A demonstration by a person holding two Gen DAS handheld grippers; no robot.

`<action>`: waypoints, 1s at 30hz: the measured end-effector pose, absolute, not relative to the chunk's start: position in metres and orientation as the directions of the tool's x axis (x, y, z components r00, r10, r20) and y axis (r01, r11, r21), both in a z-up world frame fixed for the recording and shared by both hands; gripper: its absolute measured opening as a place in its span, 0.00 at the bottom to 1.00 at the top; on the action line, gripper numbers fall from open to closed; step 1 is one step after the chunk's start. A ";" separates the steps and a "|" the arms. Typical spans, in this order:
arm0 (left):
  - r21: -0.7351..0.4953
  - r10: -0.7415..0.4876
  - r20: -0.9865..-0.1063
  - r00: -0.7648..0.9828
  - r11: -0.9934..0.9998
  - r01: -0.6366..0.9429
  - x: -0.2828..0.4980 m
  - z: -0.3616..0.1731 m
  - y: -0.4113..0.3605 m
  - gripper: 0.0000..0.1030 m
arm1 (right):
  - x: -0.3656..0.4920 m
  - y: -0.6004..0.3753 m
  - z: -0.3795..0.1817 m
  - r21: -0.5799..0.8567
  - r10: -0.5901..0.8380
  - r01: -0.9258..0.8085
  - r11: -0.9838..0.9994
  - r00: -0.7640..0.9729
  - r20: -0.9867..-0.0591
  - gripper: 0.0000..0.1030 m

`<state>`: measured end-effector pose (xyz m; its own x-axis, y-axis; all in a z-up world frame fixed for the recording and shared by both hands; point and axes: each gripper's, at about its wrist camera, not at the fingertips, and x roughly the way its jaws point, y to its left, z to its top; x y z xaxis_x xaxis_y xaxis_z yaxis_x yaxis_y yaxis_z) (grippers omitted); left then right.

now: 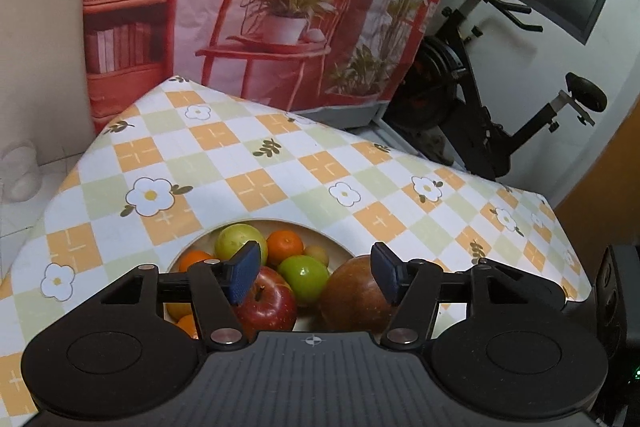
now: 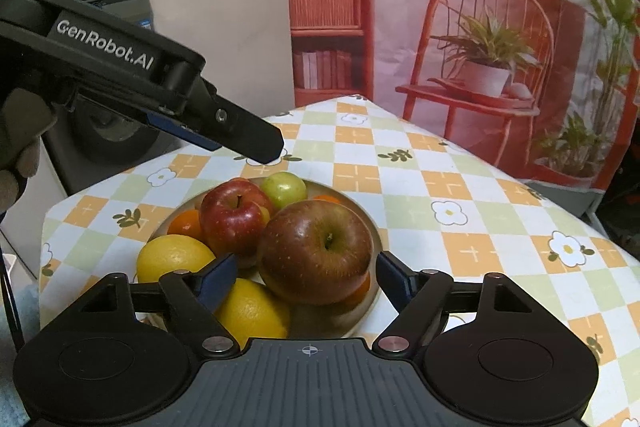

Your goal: Organize fruits

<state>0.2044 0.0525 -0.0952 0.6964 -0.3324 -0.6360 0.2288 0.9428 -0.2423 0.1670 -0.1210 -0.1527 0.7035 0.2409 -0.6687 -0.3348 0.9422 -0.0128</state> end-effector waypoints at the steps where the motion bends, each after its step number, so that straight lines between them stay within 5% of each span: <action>1: -0.239 -0.329 -0.634 0.699 0.944 0.228 0.203 -0.094 0.052 0.62 | 0.166 -0.121 -0.152 -0.012 0.240 -0.333 0.943 0.705 -0.668 0.71; 10: -0.190 -0.280 -0.628 0.726 0.960 0.206 0.188 -0.091 0.056 0.67 | 0.157 -0.117 -0.147 -0.028 0.223 -0.321 0.947 0.716 -0.662 0.72; 16: -0.156 -0.248 -0.609 0.754 0.969 0.193 0.177 -0.082 0.060 0.75 | 0.148 -0.117 -0.135 -0.035 0.209 -0.300 0.953 0.740 -0.640 0.85; 21: -0.102 -0.214 -0.571 0.793 0.977 0.189 0.154 -0.069 0.060 0.84 | 0.124 -0.126 -0.118 -0.036 0.163 -0.225 0.974 0.798 -0.580 0.99; 30: 0.012 -0.092 -0.496 0.864 0.994 0.113 0.101 -0.052 0.054 0.87 | 0.066 -0.149 -0.082 0.024 0.012 -0.001 1.000 0.883 -0.469 1.00</action>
<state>0.1006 0.0535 -0.0520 0.8635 -0.0920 -0.4958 0.1127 0.9936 0.0118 0.0656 -0.1494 -0.0824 0.8829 0.0125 -0.4693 -0.0014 0.9997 0.0240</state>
